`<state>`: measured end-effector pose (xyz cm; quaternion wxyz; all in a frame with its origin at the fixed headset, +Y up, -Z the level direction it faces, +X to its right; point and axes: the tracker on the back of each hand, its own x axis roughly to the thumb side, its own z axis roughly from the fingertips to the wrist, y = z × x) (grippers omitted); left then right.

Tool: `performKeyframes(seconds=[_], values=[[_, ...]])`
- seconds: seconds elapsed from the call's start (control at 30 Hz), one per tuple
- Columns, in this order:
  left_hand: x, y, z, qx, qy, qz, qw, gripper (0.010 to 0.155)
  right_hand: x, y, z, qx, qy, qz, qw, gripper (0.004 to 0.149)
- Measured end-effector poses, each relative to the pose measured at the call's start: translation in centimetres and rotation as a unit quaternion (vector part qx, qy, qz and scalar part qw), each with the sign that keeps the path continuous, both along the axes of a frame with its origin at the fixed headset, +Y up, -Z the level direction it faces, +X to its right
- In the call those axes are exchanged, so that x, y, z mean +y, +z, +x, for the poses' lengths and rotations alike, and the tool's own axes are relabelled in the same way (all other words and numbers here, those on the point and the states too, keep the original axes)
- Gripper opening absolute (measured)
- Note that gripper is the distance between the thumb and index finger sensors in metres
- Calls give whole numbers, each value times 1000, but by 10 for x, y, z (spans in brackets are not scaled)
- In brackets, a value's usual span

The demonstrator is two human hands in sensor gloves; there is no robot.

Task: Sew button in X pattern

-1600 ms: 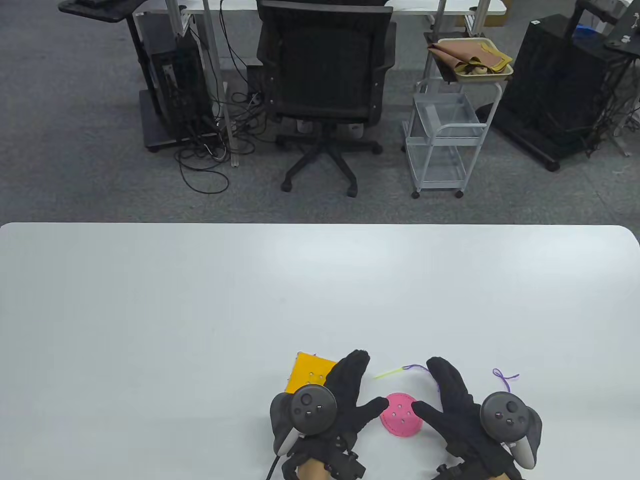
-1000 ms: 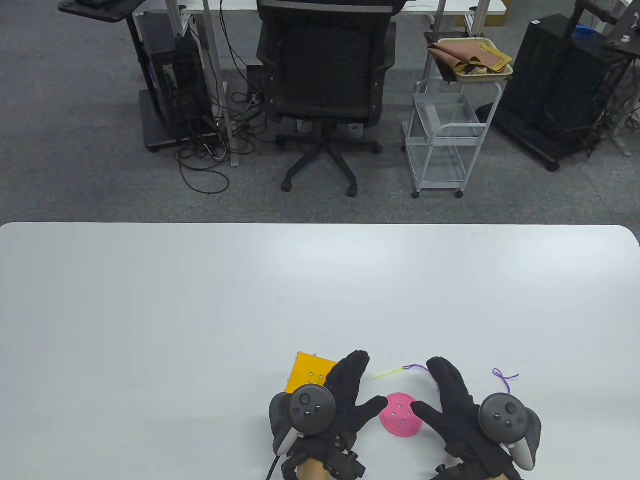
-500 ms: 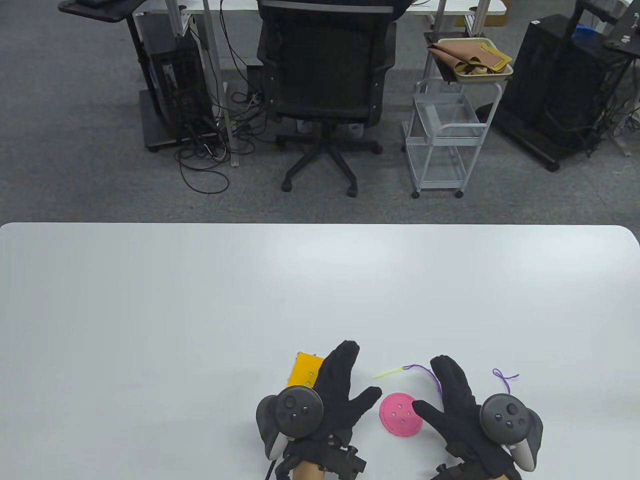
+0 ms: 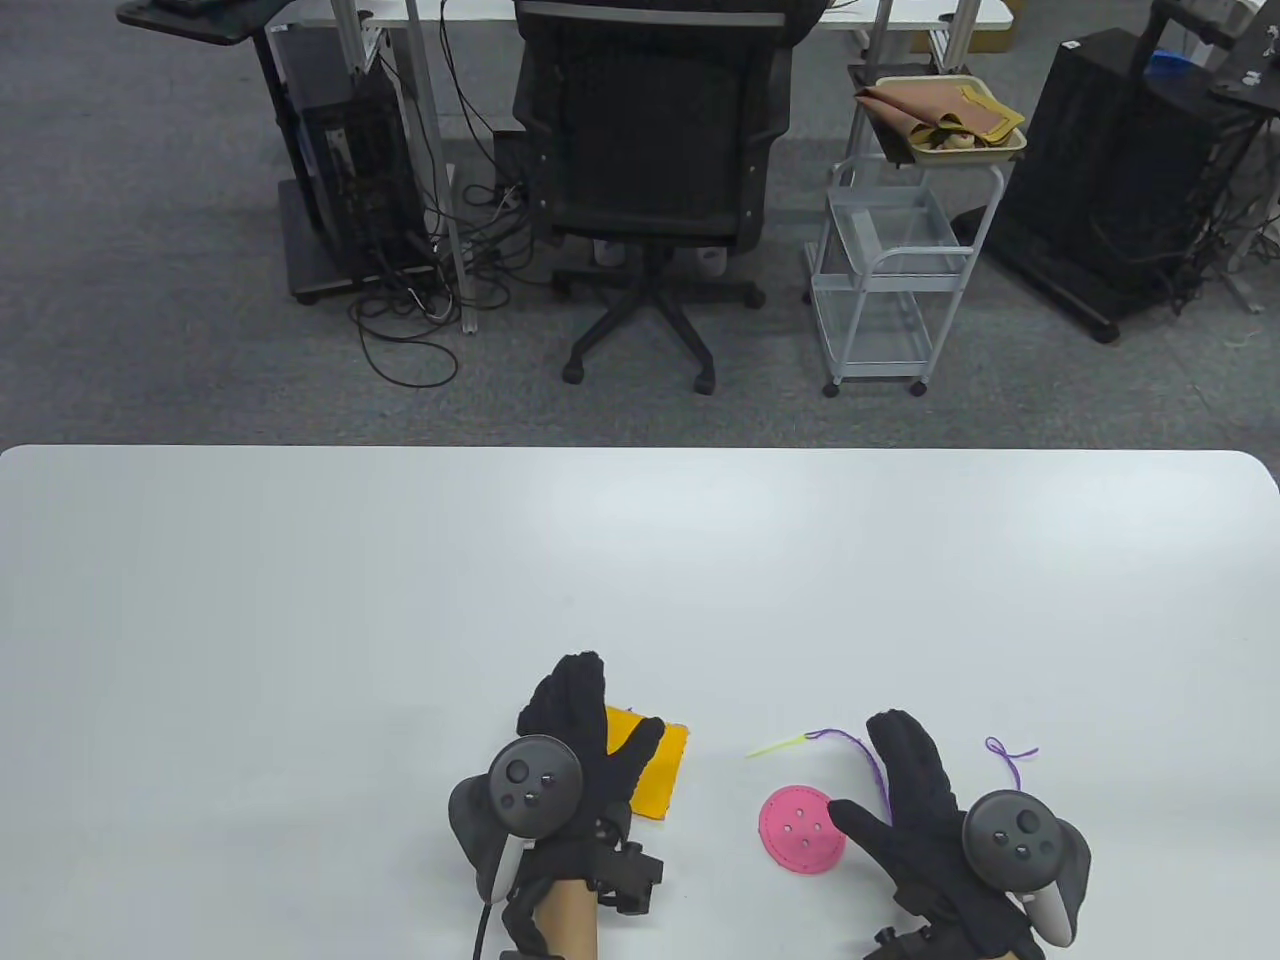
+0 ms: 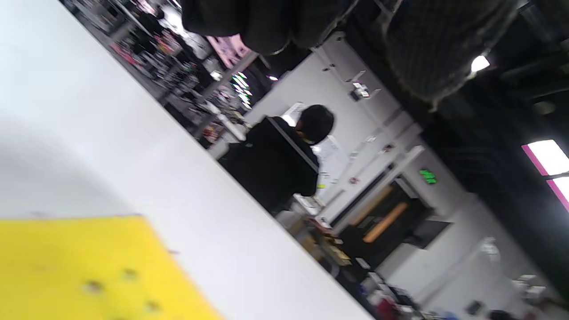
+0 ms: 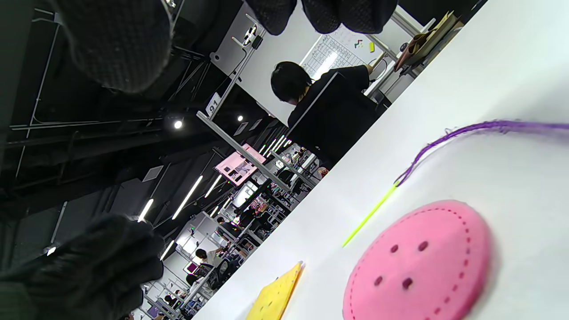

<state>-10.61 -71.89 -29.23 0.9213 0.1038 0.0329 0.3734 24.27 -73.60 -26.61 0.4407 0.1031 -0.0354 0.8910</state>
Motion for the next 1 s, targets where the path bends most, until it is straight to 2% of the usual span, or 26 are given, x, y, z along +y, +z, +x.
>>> performKeyframes(seconds=[0.2,0.3,0.37,0.6,0.8,0.93,1.0], values=[[-30,-12,-2,34,-77,-137,987,82,0,0,1,-3,-1,-6,1000,89],[-46,-18,4,38,-109,-228,967,84,0,0,1,-5,-1,-8,1000,89],[-54,-18,6,56,-115,-296,947,85,0,0,1,-5,-1,-9,1000,89],[-69,-22,12,56,-123,-357,924,93,0,-1,1,-3,4,-12,1000,89],[-71,-23,14,55,-130,-359,923,92,0,-1,1,-4,3,-13,1000,89],[-69,-23,11,33,-110,-365,924,89,0,-2,2,-6,3,-16,1000,89],[-67,-23,9,15,-105,-382,918,87,0,-2,2,-6,4,-18,1000,89]])
